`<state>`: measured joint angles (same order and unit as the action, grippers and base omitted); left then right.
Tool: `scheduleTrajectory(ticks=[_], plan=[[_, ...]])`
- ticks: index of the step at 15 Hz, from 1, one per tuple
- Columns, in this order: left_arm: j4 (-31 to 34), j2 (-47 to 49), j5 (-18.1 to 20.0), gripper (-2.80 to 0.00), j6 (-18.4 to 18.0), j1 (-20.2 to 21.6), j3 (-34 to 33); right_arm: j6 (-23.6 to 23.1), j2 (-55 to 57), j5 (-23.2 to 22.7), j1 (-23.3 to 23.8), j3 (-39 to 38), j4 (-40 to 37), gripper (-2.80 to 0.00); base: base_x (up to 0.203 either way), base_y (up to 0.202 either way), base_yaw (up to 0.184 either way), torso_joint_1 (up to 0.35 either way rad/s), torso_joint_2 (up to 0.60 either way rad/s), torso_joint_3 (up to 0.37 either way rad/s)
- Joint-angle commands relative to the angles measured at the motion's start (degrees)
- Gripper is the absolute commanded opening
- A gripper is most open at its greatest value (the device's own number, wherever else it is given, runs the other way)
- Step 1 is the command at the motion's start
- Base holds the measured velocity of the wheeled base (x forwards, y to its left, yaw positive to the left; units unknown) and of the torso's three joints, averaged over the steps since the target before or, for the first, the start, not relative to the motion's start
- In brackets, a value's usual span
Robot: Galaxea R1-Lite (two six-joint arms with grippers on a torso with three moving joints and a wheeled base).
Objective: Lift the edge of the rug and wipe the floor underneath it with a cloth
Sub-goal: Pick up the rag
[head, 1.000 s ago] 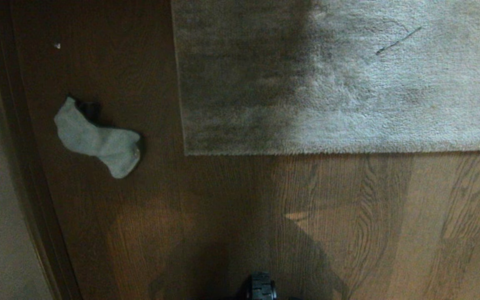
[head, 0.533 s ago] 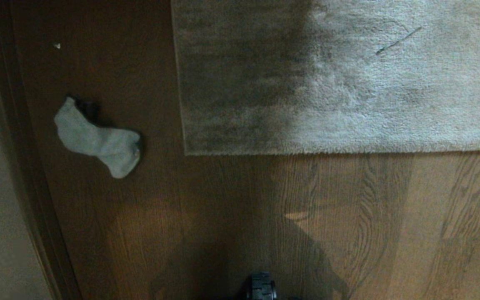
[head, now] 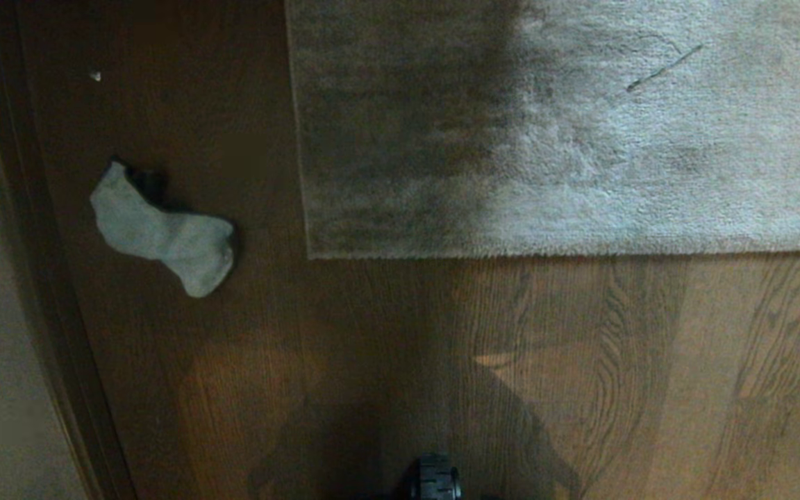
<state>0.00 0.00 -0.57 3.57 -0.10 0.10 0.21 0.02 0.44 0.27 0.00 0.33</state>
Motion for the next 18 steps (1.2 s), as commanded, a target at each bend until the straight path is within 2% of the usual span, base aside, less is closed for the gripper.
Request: scheduleTrajectory(ticks=[1, 3, 5, 8, 12, 15, 18], plan=[[0.00, 0.00, -0.13, -2.80, 0.03, 0.01, -0.01, -0.03, -0.02, 0.00, 0.00, 0.00, 0.02, -2.80, 0.000, 0.000, 0.000, 0.000, 0.00, 0.000], [-0.30, 0.00, -0.84, -2.80, 0.14, 0.01, 1.69, -0.03, -0.02, 0.00, 0.00, 0.00, 0.02, -2.80, 0.000, 0.000, 0.000, 0.000, 0.00, 0.000], [-0.68, 0.00, -3.89, -2.80, 0.29, 0.01, 4.99, 0.06, -0.02, 0.00, 0.00, 0.00, 0.02, -2.80, 0.000, 0.000, 0.000, 0.000, 0.00, 0.000], [-0.33, 0.00, -4.01, -2.80, 0.38, 0.01, 6.82, -0.03, -0.02, 0.00, 0.00, 0.00, 0.02, -2.80, 0.000, 0.000, 0.000, 0.000, 0.00, 0.000], [7.90, 0.00, -3.91, -2.80, 0.38, 0.01, 10.93, 0.00, -0.02, 0.00, 0.00, 0.00, 0.02, -2.80, 0.000, 0.000, 0.000, 0.000, 0.00, 0.000], [8.03, 1.96, -3.83, -2.80, 0.38, 0.01, 11.01, -0.03, -0.02, 0.00, 0.00, 0.00, 0.02, -2.80, 0.000, 0.000, 0.000, 0.000, 0.00, 0.000], [7.87, 8.47, -3.61, -2.80, 0.38, -0.17, 11.94, 0.02, -0.02, 0.00, 0.00, 0.00, 0.02, -2.80, 0.000, 0.000, 0.000, 0.000, 0.00, 0.000]])
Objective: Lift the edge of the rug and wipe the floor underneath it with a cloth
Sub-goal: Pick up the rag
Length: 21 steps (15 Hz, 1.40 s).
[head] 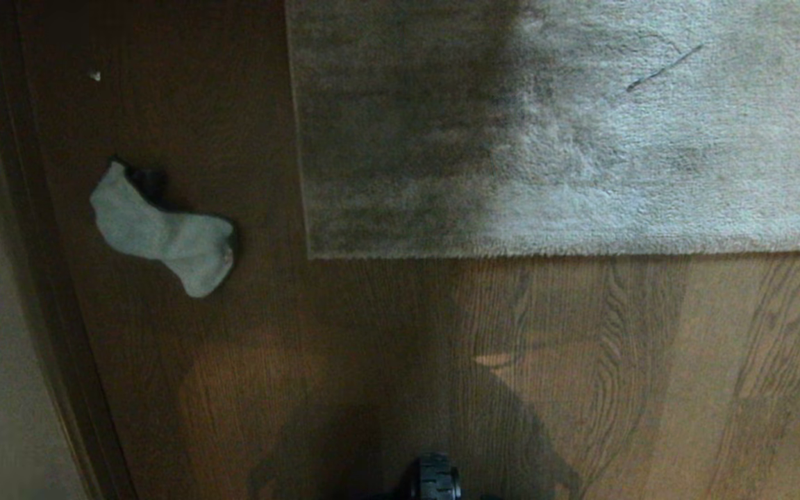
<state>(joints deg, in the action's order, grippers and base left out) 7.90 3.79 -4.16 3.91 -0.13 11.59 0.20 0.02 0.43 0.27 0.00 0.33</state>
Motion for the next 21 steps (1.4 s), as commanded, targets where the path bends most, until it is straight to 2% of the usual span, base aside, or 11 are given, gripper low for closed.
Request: scheduleTrajectory(ticks=[1, 4, 12, 15, 18, 21], plan=[[-0.09, 6.45, 0.00, -2.80, 0.04, -0.20, 0.80, -0.02, -0.02, 0.01, 0.00, 0.00, 0.02, -2.80, 0.000, 0.000, 0.000, 0.000, 0.00, 0.000], [-0.08, 9.82, -0.03, -2.80, 0.04, 2.28, 0.93, 0.01, -0.02, 0.01, 0.00, 0.00, 0.02, -2.80, 0.000, 0.000, 0.000, 0.000, 0.00, 0.000], [-1.31, 25.77, -0.29, -2.80, -0.13, 2.60, 1.16, -0.02, -0.02, 0.01, 0.00, 0.00, 0.02, -2.80, 0.000, 0.000, 0.000, 0.000, 0.00, 0.000], [-6.47, 35.02, -0.23, -2.80, -0.79, 2.55, 2.96, -0.02, -0.02, 0.01, 0.00, 0.00, 0.02, -2.80, 0.000, 0.000, 0.000, 0.000, 0.00, 0.000], [-13.60, 45.06, 0.02, -2.80, -3.89, 2.49, 5.71, 0.02, -0.02, 0.01, 0.00, 0.00, 0.01, -2.80, 0.000, 0.000, 0.000, 0.000, 0.00, 0.000], [-17.48, 49.05, 0.82, -2.80, -4.86, 1.93, 10.49, 0.15, -0.02, 0.01, 0.00, 0.00, 0.02, -2.80, 0.000, 0.000, 0.000, 0.000, 0.00, 0.000]])
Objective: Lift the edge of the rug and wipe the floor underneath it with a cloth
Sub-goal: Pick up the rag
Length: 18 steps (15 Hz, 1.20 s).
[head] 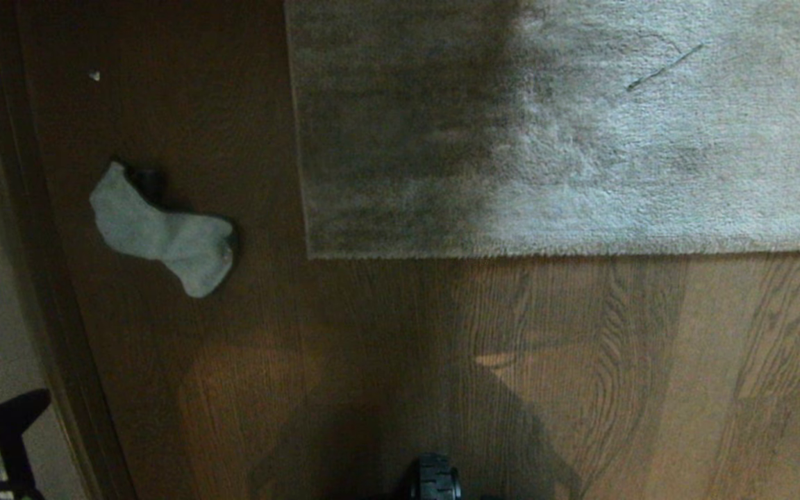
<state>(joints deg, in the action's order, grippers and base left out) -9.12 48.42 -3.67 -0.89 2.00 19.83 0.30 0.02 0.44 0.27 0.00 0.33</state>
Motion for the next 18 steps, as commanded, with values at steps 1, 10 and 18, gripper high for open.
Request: scheduleTrajectory(ticks=[1, 10, 18], plan=[[-0.62, 4.49, 0.87, -2.80, -0.07, -0.18, 3.14, 0.05, -0.02, 0.00, 0.00, 0.00, 0.02, -2.80, 0.000, 0.000, 0.000, 0.000, 0.00, 0.000], [-1.74, 7.90, 1.04, -2.80, -2.10, -1.98, 6.98, 0.05, -0.02, 0.00, 0.00, 0.00, 0.02, -2.80, 0.000, 0.000, 0.000, 0.000, 0.00, 0.000], [-9.13, 12.30, 0.86, -2.80, -2.53, -3.50, 7.99, 0.05, -0.02, 0.00, 0.00, 0.00, 0.02, -2.80, 0.000, 0.000, 0.000, 0.000, 0.00, 0.000]])
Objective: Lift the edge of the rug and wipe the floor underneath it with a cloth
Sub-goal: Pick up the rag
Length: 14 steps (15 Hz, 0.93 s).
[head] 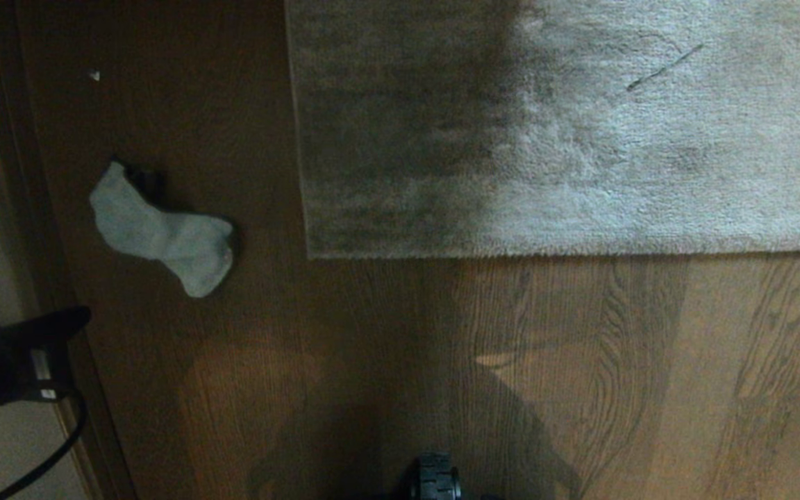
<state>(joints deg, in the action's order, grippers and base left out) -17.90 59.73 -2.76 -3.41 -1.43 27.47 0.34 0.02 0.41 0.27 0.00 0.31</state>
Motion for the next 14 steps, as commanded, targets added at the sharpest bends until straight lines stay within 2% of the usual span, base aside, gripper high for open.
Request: scheduleTrajectory(ticks=[1, 2, 3, 6, 11, 14], plan=[[-0.47, 1.16, -0.06, -2.80, -0.01, -0.15, 0.86, 0.01, -0.02, 0.02, 0.00, 0.00, 0.04, -2.80, 0.000, 0.000, 0.000, 0.000, 0.00, 0.000], [-0.47, 1.67, -0.06, -2.80, -0.01, -0.50, 1.53, 0.01, -0.02, 0.02, 0.00, 0.00, 0.04, -2.80, 0.000, 0.000, 0.000, 0.000, 0.00, 0.000], [-0.56, 1.97, -0.06, 0.00, 0.07, -0.68, 1.71, 0.01, -0.02, 0.02, 0.00, 0.00, 0.04, -2.80, 0.000, 0.000, 0.000, 0.000, 0.00, 0.000], [-0.86, 3.52, 0.12, 0.00, 0.16, -0.68, 3.39, 0.01, -0.02, 0.02, 0.00, 0.00, 0.04, -2.80, 0.000, 0.000, 0.000, 0.000, 0.00, 0.000], [-6.00, 5.64, -0.08, 0.00, 0.34, -0.60, 4.50, 0.01, -0.02, 0.02, 0.00, 0.00, 0.04, -2.80, 0.000, 0.000, 0.000, 0.000, 0.00, 0.000], [-6.80, 4.69, -0.67, 0.00, 0.16, -0.42, 4.26, 0.01, -0.02, 0.02, 0.00, 0.00, 0.04, -2.80, 0.000, 0.000, 0.000, 0.000, 0.00, 0.000]])
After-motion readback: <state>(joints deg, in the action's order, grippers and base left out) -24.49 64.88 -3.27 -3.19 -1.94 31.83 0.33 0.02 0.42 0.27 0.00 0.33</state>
